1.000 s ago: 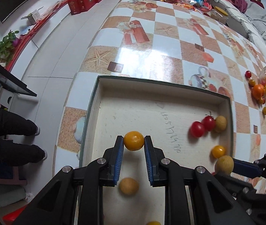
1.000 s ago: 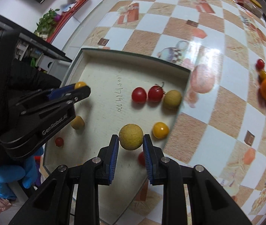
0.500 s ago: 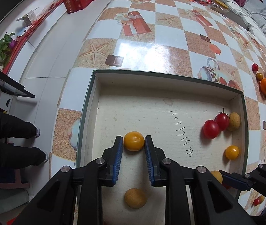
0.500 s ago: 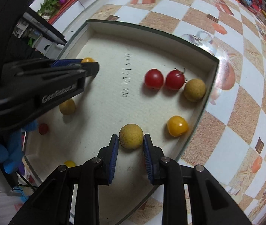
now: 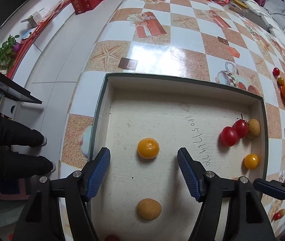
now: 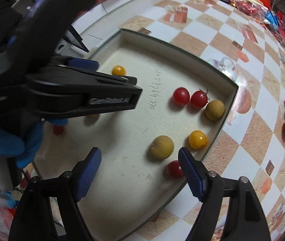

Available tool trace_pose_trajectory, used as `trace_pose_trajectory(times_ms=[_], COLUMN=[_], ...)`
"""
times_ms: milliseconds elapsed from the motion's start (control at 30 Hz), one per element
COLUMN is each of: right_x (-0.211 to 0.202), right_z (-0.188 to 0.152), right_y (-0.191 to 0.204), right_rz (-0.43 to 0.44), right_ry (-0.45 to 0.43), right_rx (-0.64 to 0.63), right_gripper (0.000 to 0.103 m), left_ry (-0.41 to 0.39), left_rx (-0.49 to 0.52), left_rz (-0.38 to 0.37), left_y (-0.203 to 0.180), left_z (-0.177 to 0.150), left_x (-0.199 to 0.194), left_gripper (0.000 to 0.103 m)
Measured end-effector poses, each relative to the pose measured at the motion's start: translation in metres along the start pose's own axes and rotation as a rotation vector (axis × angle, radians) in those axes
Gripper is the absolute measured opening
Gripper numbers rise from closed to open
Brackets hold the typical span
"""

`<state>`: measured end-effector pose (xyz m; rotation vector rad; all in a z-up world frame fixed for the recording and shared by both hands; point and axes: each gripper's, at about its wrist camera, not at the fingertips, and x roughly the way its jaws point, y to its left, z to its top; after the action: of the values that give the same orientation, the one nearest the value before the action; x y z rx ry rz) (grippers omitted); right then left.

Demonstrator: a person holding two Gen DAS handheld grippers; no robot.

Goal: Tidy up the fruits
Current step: 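Move both open tools back to a red tomato and a brown fruit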

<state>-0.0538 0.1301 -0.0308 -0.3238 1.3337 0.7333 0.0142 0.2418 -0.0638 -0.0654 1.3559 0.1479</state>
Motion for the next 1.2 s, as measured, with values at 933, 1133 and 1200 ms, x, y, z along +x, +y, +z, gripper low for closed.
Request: trace_pose_trajectory(times_ms=[933,1133,1200], right_x=[-0.093,-0.075,-0.067], right_z=[-0.210,-0.237,-0.241], right_y=[-0.152,-0.153,-0.150], right_rz=[-0.196,-0.193,-0.179], right_ry=[0.068,0.128,0.147], right_rx=[0.542,0.513,0.495], right_gripper=[0.092,0.091,0.088], left_ry=[-0.054,0.002,0.012], left_rx=[0.362,0.367,0.373], left_rz=[-0.139,-0.147,-0.142], left_y=[-0.149,-0.164,-0.167], left_z=[-0.082,-0.103,-0.108], left_x=[-0.097,-0.092,-0.090], left_gripper=[0.071,0.071,0.071])
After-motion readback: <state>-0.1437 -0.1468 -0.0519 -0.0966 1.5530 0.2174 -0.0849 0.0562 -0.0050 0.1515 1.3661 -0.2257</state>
